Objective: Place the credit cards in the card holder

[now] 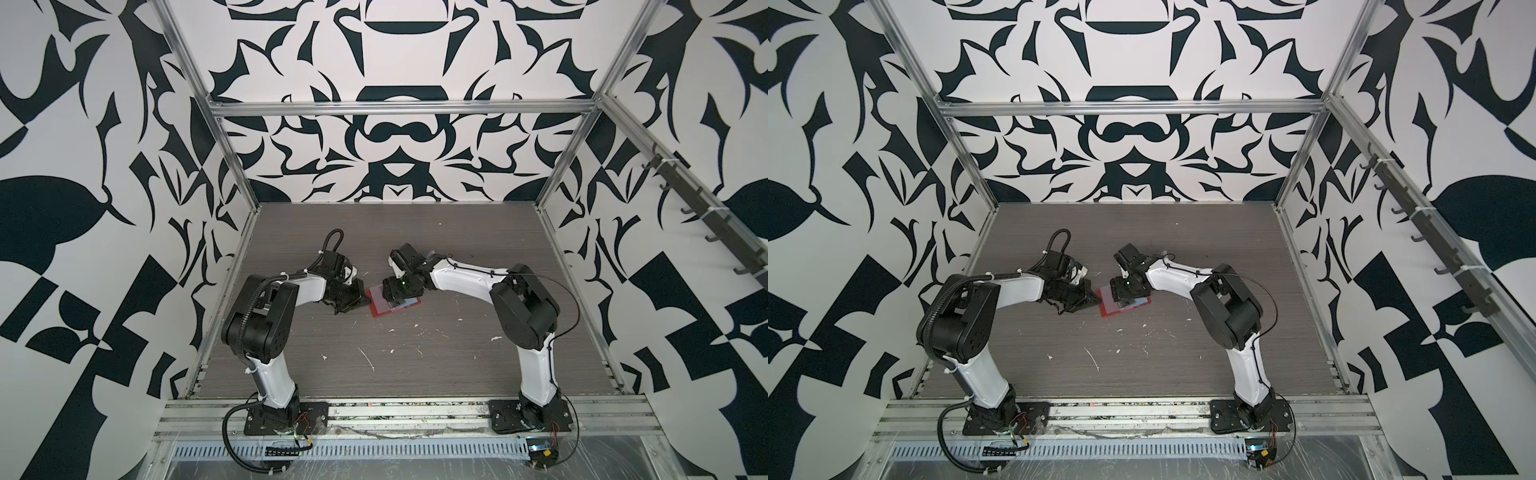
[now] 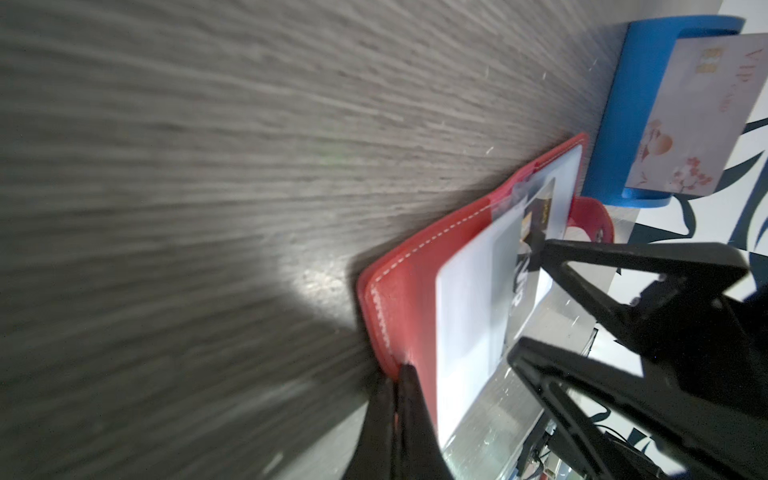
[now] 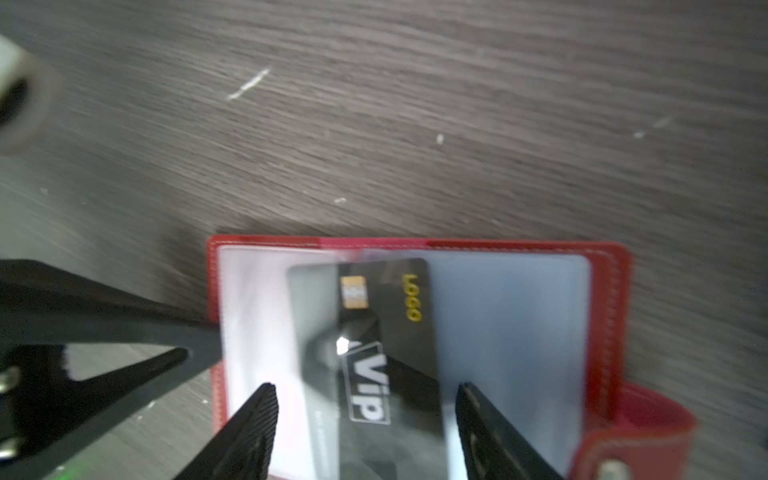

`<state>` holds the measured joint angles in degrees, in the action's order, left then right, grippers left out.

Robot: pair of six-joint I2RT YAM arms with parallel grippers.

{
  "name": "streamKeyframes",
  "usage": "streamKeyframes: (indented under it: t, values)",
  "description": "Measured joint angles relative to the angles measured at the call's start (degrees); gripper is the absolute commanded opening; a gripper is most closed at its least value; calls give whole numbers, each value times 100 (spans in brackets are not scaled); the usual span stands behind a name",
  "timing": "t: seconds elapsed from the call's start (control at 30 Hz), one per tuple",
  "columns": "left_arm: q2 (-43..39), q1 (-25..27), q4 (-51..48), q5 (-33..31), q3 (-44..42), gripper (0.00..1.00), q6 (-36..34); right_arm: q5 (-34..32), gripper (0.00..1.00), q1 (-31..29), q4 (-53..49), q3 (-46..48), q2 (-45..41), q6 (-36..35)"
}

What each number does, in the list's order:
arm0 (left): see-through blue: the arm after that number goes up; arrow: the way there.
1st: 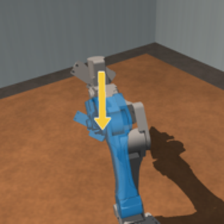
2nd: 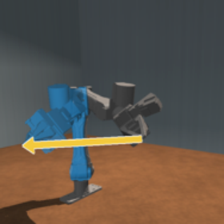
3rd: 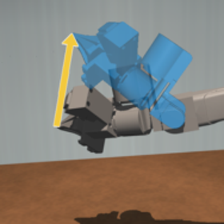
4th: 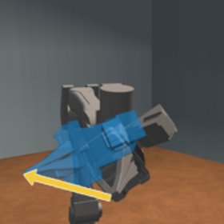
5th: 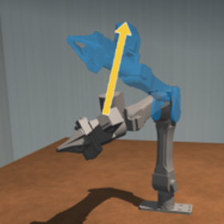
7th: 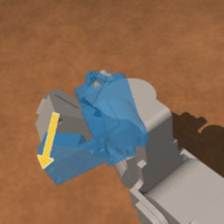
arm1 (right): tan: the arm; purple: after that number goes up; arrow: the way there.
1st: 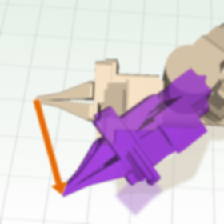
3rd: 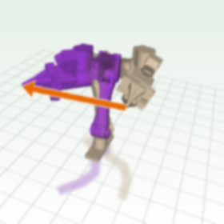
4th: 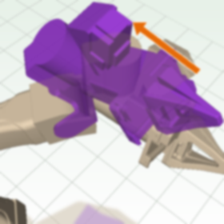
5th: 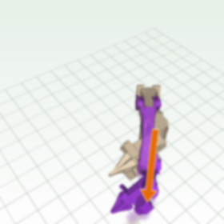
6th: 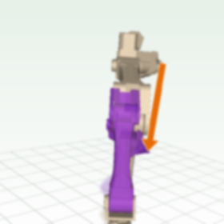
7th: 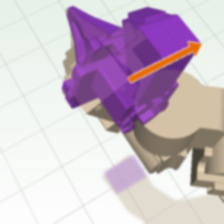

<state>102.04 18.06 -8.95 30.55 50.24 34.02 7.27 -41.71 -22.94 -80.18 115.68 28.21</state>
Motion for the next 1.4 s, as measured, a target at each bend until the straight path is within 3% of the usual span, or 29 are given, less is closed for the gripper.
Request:
streamKeyframes:
  t: [0.17, 0.57, 0.93, 1.4]
  values:
    - [-42, 0, -271, -149, 98, 0, -144, -179, 71, 0, -166, -2, -28, -42]
    - [-63, 0, -675, -387, 254, 0, -348, -444, 46, 4, -472, -74, -28, -166]
    - [-63, 0, -763, -426, 282, 0, -409, -518, 14, 11, -706, -426, 24, -267]
    - [-63, 0, -804, -426, 313, 0, -448, -378, 8, 4, -905, -741, 461, -380]
